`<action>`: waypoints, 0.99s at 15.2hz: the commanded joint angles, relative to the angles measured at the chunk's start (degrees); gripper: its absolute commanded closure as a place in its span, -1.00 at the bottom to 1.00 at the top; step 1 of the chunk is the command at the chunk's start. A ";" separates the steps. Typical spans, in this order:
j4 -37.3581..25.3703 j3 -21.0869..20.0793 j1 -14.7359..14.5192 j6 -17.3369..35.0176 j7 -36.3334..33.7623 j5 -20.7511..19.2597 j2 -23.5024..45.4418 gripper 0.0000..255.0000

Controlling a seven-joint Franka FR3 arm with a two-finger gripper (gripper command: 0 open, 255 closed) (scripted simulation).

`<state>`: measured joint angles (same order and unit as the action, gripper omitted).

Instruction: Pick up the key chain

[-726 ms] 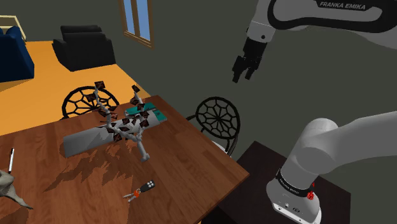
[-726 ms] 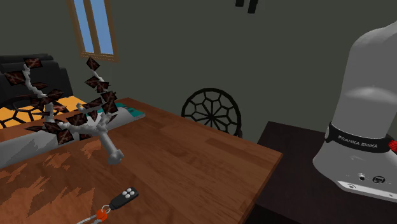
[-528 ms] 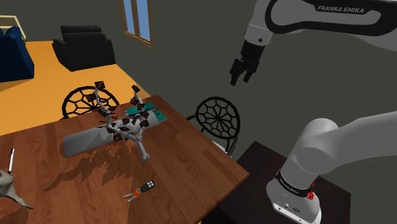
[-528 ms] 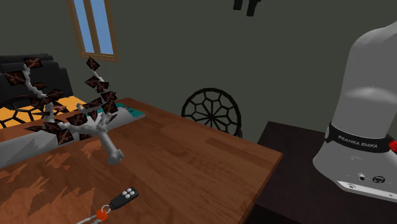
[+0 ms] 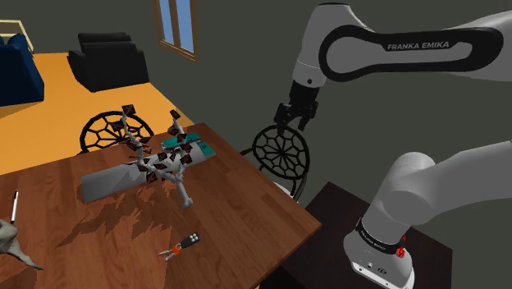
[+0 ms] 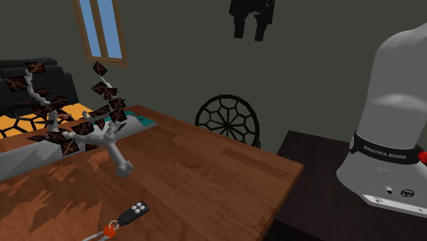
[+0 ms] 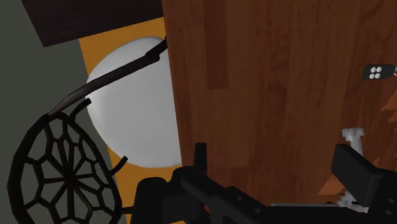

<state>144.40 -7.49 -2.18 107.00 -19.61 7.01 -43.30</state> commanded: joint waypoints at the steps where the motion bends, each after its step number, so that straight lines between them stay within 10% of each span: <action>1: 0.66 -2.66 -0.32 2.97 -3.64 1.33 2.44 -1.00; 15: -1.77 -21.42 0.25 22.40 -30.32 3.51 25.51 -1.00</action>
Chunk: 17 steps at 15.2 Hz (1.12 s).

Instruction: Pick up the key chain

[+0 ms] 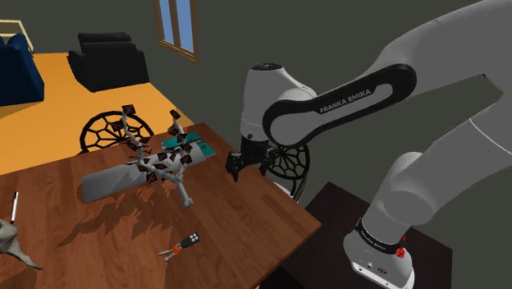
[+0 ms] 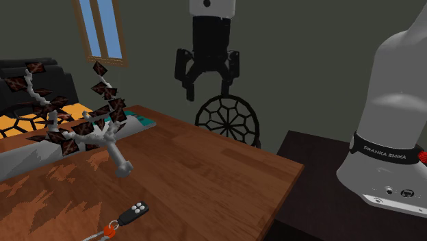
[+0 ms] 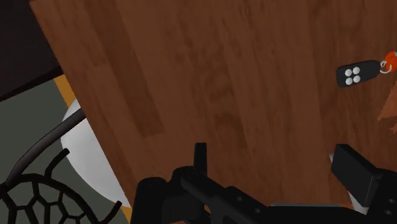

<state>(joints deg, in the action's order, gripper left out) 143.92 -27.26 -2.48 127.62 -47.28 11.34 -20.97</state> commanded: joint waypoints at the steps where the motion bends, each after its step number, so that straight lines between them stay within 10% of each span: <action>1: -2.13 -2.97 0.94 3.06 -4.96 -1.67 5.51 -1.00; 8: -10.41 -9.08 2.13 9.81 -24.54 -14.32 24.11 -1.00; 17: -27.40 -3.05 -8.25 10.76 -45.73 -30.27 47.71 -1.00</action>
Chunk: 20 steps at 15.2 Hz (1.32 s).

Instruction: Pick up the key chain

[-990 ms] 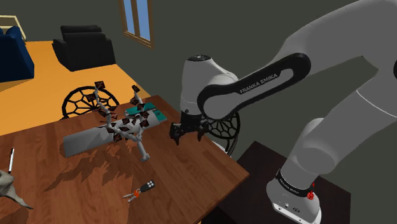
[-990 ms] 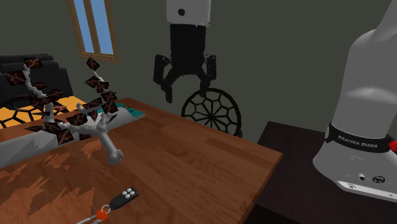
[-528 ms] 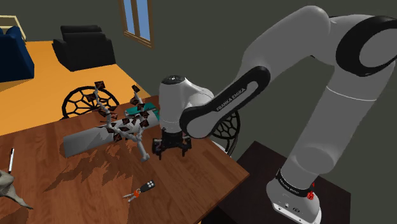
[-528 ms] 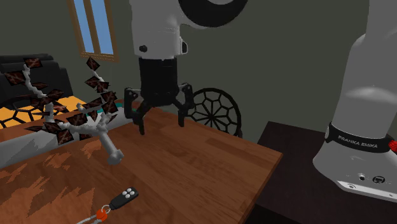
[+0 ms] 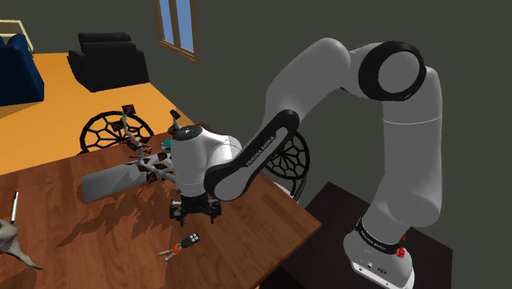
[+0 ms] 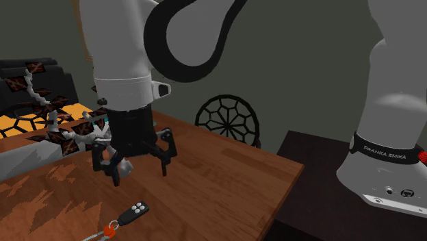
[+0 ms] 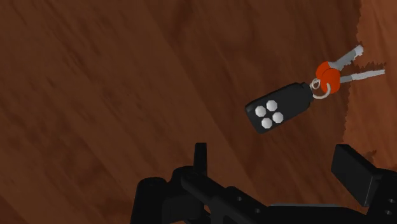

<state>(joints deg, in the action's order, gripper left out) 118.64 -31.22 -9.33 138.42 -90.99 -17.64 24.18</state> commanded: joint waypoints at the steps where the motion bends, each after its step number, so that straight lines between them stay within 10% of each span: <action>1: -4.39 1.81 -2.74 -0.26 -3.47 -2.11 4.91 -1.00; 11: -6.48 4.82 -5.46 3.34 -6.07 -5.33 10.96 -1.00; 12: -6.41 4.81 -5.44 3.35 -6.07 -5.32 10.91 1.00; 20: -6.48 4.85 -5.45 3.38 -6.06 -5.36 11.00 1.00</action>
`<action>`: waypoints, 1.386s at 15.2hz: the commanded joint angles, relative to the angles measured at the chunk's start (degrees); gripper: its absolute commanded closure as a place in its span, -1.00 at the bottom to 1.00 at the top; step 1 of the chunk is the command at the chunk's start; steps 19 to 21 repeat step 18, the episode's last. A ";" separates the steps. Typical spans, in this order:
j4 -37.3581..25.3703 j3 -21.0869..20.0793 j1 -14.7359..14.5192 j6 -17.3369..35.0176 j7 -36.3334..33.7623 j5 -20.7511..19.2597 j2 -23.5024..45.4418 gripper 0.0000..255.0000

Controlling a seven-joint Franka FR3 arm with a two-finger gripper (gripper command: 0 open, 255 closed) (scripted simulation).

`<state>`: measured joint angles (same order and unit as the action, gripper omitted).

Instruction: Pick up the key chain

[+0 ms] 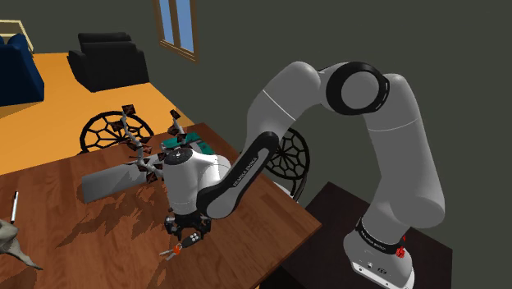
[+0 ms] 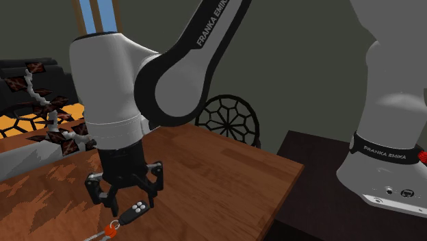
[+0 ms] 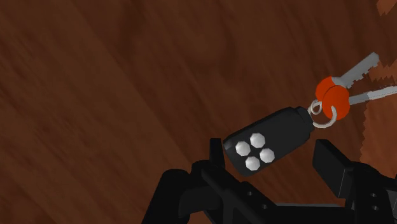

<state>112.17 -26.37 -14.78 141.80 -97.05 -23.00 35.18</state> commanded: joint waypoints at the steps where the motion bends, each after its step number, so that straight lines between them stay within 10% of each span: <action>1: -0.01 -0.03 -0.01 -0.05 -0.01 0.03 -0.03 1.00; 21: 0.31 -4.54 3.35 -7.85 3.50 5.71 -8.73 1.00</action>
